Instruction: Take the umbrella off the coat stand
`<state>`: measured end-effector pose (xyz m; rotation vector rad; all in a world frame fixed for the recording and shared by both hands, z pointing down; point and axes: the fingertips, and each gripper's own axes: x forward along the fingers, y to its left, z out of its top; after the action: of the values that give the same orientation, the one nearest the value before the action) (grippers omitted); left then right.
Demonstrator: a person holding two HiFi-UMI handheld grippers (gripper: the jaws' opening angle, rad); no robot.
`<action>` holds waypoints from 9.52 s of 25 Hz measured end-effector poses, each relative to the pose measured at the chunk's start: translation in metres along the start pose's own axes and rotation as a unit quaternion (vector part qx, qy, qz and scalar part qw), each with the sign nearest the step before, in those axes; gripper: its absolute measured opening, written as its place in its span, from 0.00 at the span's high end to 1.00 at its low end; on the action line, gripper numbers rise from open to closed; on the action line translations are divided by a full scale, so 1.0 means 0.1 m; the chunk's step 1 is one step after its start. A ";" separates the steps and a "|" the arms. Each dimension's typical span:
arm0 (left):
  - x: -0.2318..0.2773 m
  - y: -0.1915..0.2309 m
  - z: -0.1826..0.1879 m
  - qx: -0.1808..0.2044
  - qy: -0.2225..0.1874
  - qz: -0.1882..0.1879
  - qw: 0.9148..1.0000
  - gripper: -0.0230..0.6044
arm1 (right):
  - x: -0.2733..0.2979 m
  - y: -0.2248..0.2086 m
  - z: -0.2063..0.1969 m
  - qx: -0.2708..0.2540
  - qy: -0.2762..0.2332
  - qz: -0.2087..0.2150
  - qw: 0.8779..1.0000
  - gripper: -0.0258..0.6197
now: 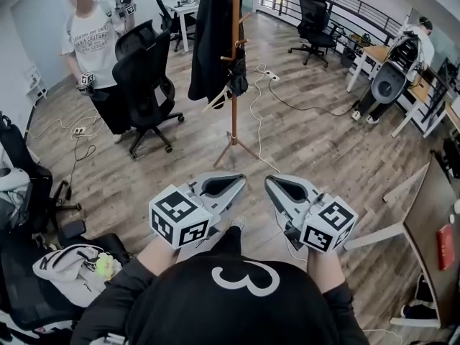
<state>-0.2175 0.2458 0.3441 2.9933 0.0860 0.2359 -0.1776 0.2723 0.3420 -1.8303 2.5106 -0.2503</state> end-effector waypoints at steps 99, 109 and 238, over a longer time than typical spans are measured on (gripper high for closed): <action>3.15 5.81 0.42 -0.149 0.005 0.243 0.959 0.94 | 4.88 -5.75 0.03 -0.050 0.109 0.103 0.987 0.61; 3.00 5.90 0.32 -0.165 -0.005 0.264 0.950 0.94 | 5.05 -5.76 -0.04 -0.032 0.104 0.100 0.989 0.62; 2.40 2.37 0.83 -0.089 -0.049 0.227 0.969 0.94 | 1.46 -3.53 0.62 -0.008 0.024 0.148 0.989 0.64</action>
<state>0.0434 0.0167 0.3326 2.7954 -0.6026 0.1309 0.1177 0.0221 0.3424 -1.4428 2.7773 -0.2669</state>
